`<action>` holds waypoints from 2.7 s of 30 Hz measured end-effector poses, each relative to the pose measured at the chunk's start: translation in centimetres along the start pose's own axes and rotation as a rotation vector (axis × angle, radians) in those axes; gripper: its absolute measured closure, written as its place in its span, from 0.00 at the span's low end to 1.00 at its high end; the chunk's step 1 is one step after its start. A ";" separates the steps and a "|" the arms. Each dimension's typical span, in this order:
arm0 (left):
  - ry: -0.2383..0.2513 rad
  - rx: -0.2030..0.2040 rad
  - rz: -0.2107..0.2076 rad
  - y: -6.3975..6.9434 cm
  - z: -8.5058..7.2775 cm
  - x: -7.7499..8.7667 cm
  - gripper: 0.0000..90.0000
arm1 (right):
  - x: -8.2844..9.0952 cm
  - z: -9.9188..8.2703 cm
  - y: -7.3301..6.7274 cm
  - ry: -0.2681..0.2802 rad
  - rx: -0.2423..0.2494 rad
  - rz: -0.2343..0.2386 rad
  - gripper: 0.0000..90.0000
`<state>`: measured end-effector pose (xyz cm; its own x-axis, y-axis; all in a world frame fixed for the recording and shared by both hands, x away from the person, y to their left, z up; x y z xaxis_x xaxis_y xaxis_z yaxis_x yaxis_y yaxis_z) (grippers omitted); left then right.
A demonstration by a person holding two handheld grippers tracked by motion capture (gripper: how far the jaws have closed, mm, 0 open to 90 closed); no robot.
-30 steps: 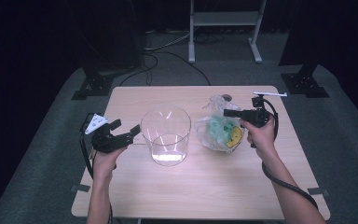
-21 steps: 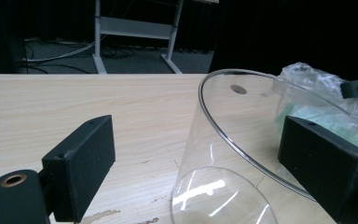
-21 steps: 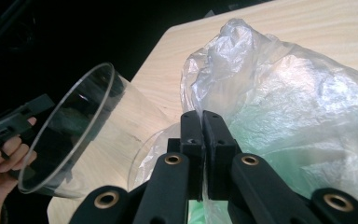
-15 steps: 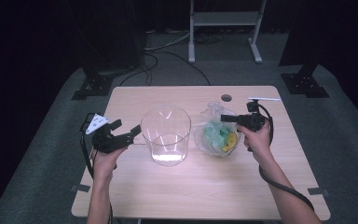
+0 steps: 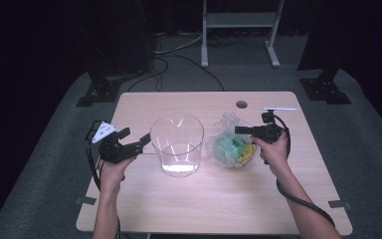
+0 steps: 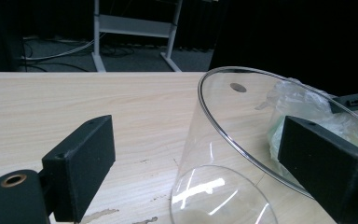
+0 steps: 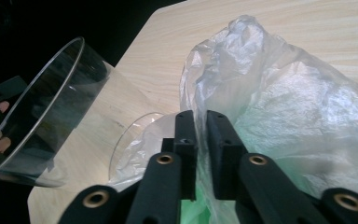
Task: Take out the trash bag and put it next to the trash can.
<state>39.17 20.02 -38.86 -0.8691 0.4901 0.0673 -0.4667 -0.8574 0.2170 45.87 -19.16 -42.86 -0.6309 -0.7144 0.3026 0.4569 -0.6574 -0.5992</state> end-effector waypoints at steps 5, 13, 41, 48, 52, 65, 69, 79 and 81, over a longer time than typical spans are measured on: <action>0.000 0.000 0.000 0.0 0.0 0.0 0.11 | 0.3 0.4 0.0 0.020 0.018 0.002 0.72; -0.002 -0.001 -0.001 0.0 0.0 -0.1 0.11 | 0.8 1.1 0.3 0.036 0.057 -0.035 0.51; -0.003 -0.005 -0.005 0.2 0.0 0.0 0.11 | 6.7 0.7 3.3 0.038 0.020 -0.025 0.42; -0.002 -0.005 -0.006 0.3 0.0 0.0 0.11 | 7.8 -0.5 4.0 0.052 0.023 -0.016 0.42; -0.001 -0.005 -0.003 0.3 0.0 0.1 0.11 | 8.1 -1.0 4.4 0.056 0.031 -0.023 0.42; -0.007 -0.005 0.000 0.2 -0.1 0.1 0.11 | 10.2 -2.7 5.4 0.105 0.054 -0.033 0.41; -0.012 -0.008 0.000 0.2 -0.2 0.1 0.11 | 10.8 -3.7 5.8 0.110 0.065 -0.053 0.41; -0.012 -0.005 0.003 0.0 -0.3 0.2 0.11 | 11.8 -6.2 6.8 0.132 0.057 -0.073 0.41; -0.016 -0.004 0.002 0.1 -0.4 0.1 0.11 | 11.9 -6.3 6.8 0.134 0.056 -0.077 0.41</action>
<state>38.93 19.93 -39.21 -0.8673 0.4907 0.0830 -0.4657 -0.8590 0.2126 37.48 -30.64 -48.04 -0.7418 -0.6256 0.2416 0.4361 -0.7237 -0.5349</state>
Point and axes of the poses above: each handheld gripper's, and its own axes: x roughly backward along the jaws, z roughly out of its top, y roughly to its right, the point moved 6 cm from there along -x, roughly forward along the jaws, and after that the axes turned 14 degrees about y, right-handed, at the moved point
